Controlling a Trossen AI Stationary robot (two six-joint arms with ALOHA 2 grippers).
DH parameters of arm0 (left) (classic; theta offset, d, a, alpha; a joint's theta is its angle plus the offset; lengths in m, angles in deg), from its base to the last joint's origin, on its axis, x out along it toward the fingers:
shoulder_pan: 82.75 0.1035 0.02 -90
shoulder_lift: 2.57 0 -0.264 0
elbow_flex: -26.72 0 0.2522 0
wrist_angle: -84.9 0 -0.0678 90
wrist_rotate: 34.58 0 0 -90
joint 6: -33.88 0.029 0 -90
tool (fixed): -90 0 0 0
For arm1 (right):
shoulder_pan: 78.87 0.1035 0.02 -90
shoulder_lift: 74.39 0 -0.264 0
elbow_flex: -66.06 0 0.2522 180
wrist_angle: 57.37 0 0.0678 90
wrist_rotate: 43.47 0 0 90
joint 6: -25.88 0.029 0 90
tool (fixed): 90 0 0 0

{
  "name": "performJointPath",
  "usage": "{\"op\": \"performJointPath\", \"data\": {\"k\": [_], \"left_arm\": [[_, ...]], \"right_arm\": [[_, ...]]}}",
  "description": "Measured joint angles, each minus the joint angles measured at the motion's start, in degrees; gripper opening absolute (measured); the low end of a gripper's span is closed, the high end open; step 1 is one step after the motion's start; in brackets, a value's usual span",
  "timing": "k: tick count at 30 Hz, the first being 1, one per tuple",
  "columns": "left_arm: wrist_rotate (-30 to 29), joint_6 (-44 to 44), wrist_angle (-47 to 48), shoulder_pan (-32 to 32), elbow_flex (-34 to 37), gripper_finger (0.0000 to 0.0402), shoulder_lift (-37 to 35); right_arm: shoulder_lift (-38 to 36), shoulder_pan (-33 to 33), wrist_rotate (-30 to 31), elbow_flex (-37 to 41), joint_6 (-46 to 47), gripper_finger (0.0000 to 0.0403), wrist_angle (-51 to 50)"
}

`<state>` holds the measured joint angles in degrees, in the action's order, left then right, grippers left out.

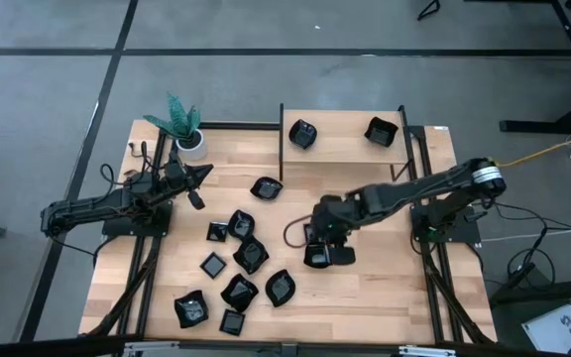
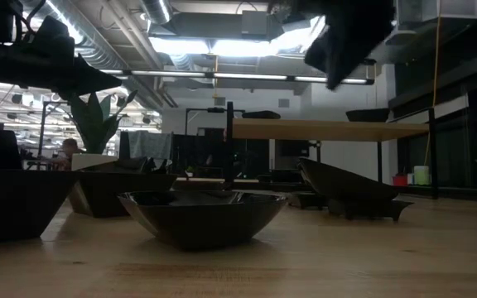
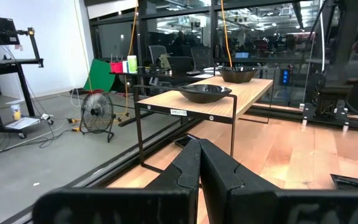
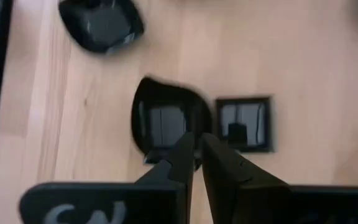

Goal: Pick & Place Mini shaped plates
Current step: Stack the black leaf-shaped plate on top of the black leaf-shaped plate on the shelf

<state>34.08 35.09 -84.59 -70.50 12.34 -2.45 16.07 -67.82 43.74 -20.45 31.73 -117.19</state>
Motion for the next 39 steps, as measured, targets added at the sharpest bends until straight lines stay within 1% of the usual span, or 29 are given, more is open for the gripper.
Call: {"op": "performJointPath", "data": {"k": [6,9,11,13,18,23,25,29,32,36,39], "left_arm": [[0.0,0.0,0.0,0.0,0.0,0.0004,0.0],[0.0,0.0,0.0,0.0,0.0,0.0004,0.0],[0.0,0.0,0.0,0.0,0.0,0.0004,0.0],[0.0,0.0,0.0,0.0,0.0,0.0004,0.0],[0.0,0.0,0.0,0.0,0.0,0.0004,0.0],[0.0,0.0,0.0,0.0,0.0,0.0004,0.0],[0.0,0.0,0.0,0.0,0.0,0.0004,0.0],[0.0,0.0,0.0,0.0,0.0,0.0004,0.0],[0.0,0.0,0.0,0.0,0.0,0.0004,0.0],[0.0,0.0,0.0,0.0,0.0,0.0004,0.0],[0.0,0.0,0.0,0.0,0.0,0.0004,0.0]], "right_arm": [[4.0,1.6,0.2,0.4,2.7,0.0033,-3.3],[4.1,2.3,0.1,3.9,1.4,0.0033,-1.5],[3.2,2.4,-0.1,7.7,2.6,0.0033,0.3],[1.2,2.0,0.1,11.8,4.4,0.0033,3.9],[-4.4,1.7,-1.4,20.7,7.4,0.0033,17.9],[-9.2,1.7,-1.9,27.9,9.5,0.0033,24.1],[-10.5,1.7,-1.8,31.5,11.2,0.0033,28.3],[-11.7,1.6,-2.0,38.0,12.8,0.0033,41.7],[-11.7,1.1,-1.9,40.5,13.7,0.0033,46.3],[-11.6,-0.4,-1.1,41.3,16.2,0.0033,47.1],[-11.6,-1.4,-0.9,41.3,16.4,0.0033,47.7]]}}
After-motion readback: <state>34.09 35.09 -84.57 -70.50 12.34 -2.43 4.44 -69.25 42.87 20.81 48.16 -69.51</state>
